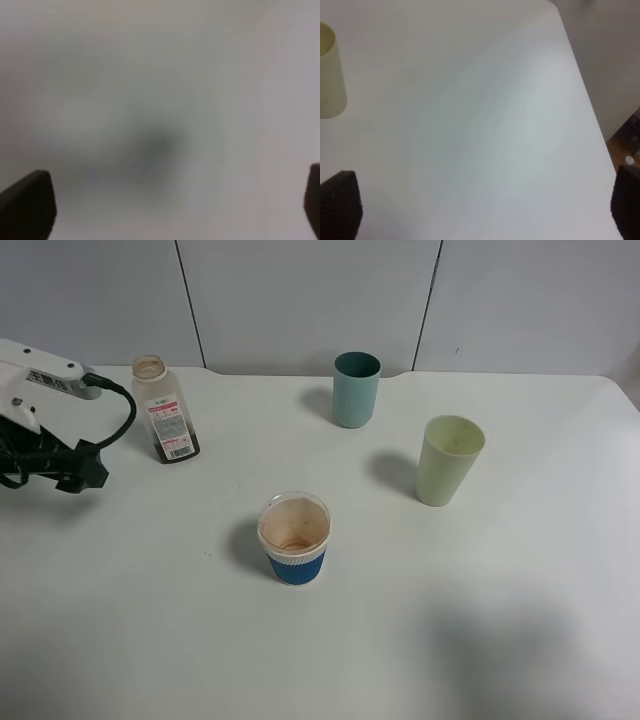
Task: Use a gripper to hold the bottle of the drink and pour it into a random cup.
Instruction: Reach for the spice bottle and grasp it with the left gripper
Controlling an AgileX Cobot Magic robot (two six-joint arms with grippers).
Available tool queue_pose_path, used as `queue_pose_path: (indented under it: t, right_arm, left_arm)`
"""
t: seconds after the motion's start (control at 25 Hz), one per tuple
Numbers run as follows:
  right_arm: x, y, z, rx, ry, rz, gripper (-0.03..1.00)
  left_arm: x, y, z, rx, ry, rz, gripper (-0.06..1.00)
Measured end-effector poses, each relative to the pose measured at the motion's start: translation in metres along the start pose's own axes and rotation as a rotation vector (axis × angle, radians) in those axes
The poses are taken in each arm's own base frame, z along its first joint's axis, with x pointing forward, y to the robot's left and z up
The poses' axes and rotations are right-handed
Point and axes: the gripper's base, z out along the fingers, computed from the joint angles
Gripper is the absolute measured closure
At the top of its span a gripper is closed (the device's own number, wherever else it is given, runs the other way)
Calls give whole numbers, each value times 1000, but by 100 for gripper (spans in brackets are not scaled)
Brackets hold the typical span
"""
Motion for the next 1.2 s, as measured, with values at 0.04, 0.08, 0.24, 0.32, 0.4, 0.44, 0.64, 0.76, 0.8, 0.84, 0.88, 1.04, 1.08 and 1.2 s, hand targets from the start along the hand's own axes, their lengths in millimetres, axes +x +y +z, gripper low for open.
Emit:
queue_pose_path:
  t: [0.04,0.08,0.24,0.32,0.4,0.44,0.64,0.76,0.8,0.84,0.88,1.04,1.08,1.2]
  right_arm:
    - [0,0,0,0,0,0,-2]
    - [0,0,0,0,0,0,-2]
    - [0,0,0,0,0,0,-2]
    - [0,0,0,0,0,0,-2]
    - [0,0,0,0,0,0,-2]
    - [0,0,0,0,0,0,-2]
    - [0,0,0,0,0,0,-2]
    - [0,0,0,0,0,0,-2]
    - [0,0,0,0,0,0,-2]
    - [0,0,0,0,0,0,-2]
    - [0,0,0,0,0,0,-2]
    - [0,0,0,0,0,0,-2]
    - [0,0,0,0,0,0,-2]
    - [0,0,0,0,0,0,-2]
  left_arm:
    - [3,-1,5,2,-9,1,-4]
    - [5,-2,9,4,-20,1,-4]
    - [7,-4,25,8,-36,36,-4]
    - [6,-4,31,8,-50,86,-4]
    - [5,-5,37,11,-76,135,-4]
    - [4,-6,39,13,-91,159,-4]
    - [-2,-11,49,46,-195,264,-4]
    - [-8,-19,51,106,-290,344,-4]
    - [-8,-22,53,135,-318,371,-4]
    - [-9,-24,54,164,-346,385,-4]
    - [-9,-25,56,195,-368,406,-4]
    - [-4,-20,66,264,-375,411,-4]
    - [-5,-17,68,266,-374,403,-4]
    - [-8,-7,70,263,-393,398,-4]
